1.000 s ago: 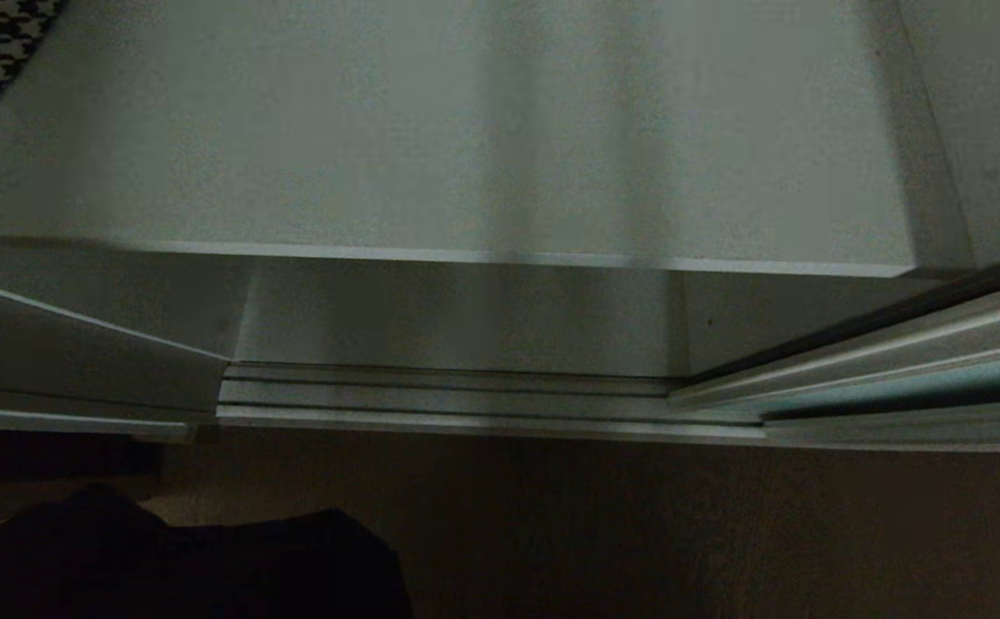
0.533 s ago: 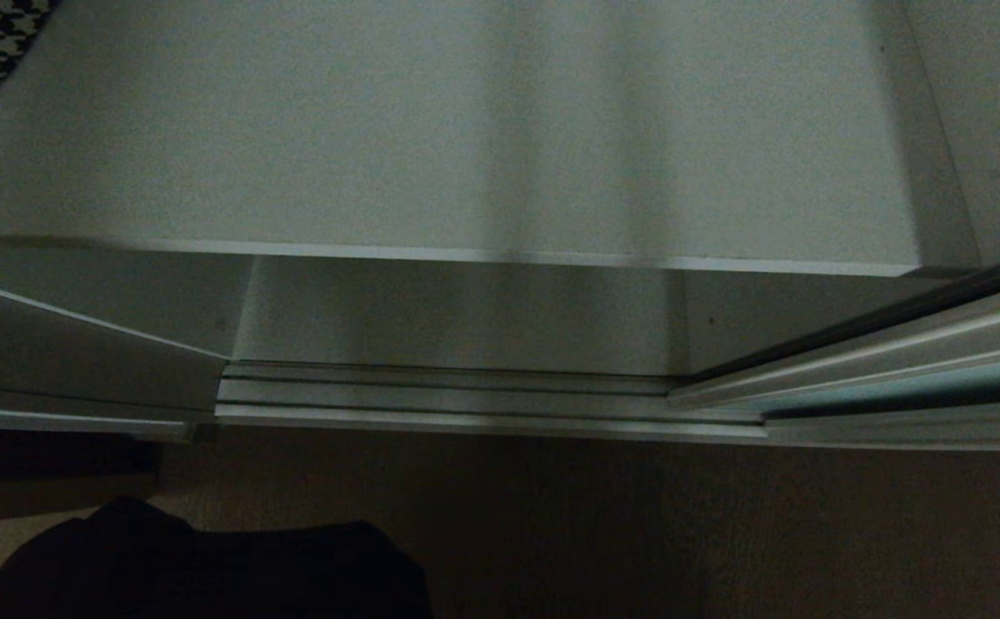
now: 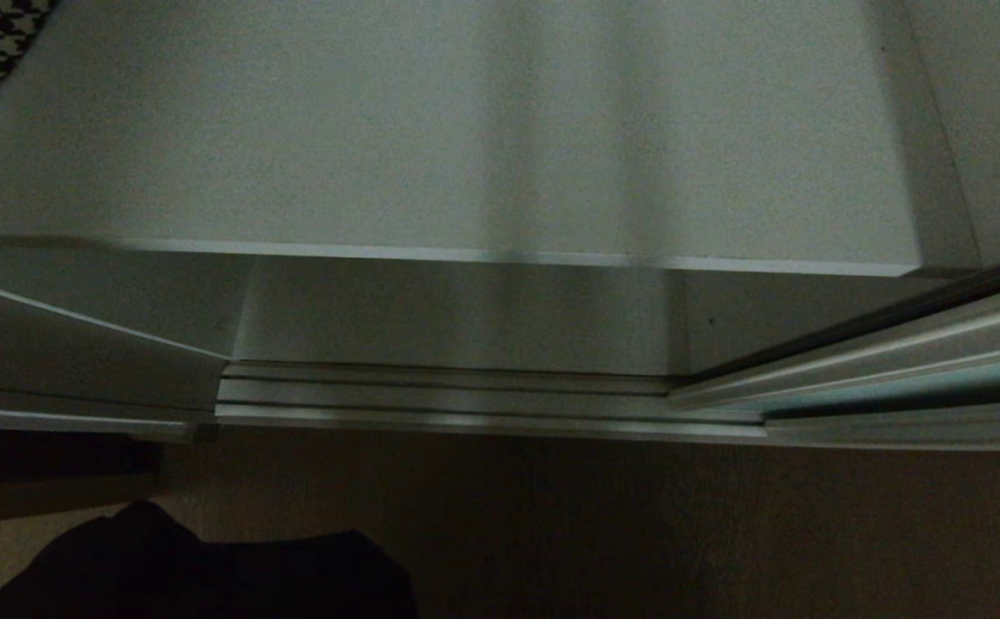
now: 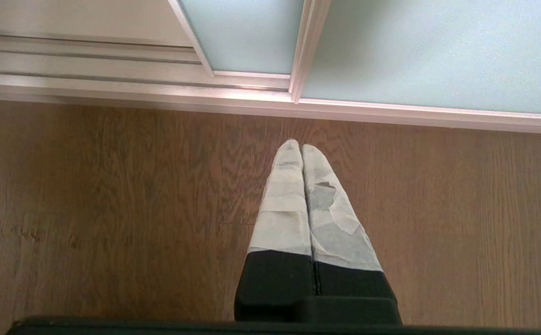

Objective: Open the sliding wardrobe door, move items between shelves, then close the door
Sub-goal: Place the bag on the lower shelf

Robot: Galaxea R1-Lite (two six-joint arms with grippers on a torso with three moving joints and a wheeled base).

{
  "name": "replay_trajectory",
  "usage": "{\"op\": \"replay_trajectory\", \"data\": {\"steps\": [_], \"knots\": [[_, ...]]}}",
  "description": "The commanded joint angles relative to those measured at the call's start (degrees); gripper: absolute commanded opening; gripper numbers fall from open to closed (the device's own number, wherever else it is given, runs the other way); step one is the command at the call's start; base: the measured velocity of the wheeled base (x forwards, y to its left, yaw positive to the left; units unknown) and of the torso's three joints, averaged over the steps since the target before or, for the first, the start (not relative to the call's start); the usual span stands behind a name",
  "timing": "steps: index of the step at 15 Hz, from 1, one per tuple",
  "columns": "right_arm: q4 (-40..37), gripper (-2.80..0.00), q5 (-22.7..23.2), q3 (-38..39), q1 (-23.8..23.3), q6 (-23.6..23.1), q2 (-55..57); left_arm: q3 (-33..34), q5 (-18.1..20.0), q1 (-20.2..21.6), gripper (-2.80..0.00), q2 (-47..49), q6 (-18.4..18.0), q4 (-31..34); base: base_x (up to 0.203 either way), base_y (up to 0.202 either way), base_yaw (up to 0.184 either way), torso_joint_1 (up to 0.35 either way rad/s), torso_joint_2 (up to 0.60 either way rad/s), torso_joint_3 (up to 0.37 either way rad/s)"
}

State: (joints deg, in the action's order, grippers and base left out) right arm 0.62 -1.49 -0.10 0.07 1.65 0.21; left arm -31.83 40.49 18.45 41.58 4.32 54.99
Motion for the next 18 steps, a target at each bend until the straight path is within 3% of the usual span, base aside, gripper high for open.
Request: {"op": "replay_trajectory", "data": {"steps": [1, 9, 13, 18], "knots": [[-0.01, -2.80, -0.01, 0.10, 0.01, 0.02, -0.03, 0.20, 0.77, 1.28, -2.80, 6.65, 0.06, -2.46, 0.000, 0.000, 0.000, 0.000, 0.00, 0.000], [-0.01, -2.80, -0.07, 0.01, 0.01, 0.02, -0.03, 1.39, 1.72, 1.79, -2.80, 24.28, 2.59, -34.66, 0.000, 0.000, 0.000, 0.000, 0.00, 0.000], [-0.01, -2.80, -0.08, 0.01, 0.01, 0.02, -0.03, -1.54, 2.79, 0.15, -2.80, 31.74, 2.83, -42.56, 0.000, 0.000, 0.000, 0.000, 0.00, 0.000], [-0.01, -2.80, -0.01, 0.01, 0.01, 0.02, -0.03, -2.50, 2.84, -8.43, -2.80, 38.29, 4.83, -51.59, 0.000, 0.000, 0.000, 0.000, 0.00, 0.000]]}}
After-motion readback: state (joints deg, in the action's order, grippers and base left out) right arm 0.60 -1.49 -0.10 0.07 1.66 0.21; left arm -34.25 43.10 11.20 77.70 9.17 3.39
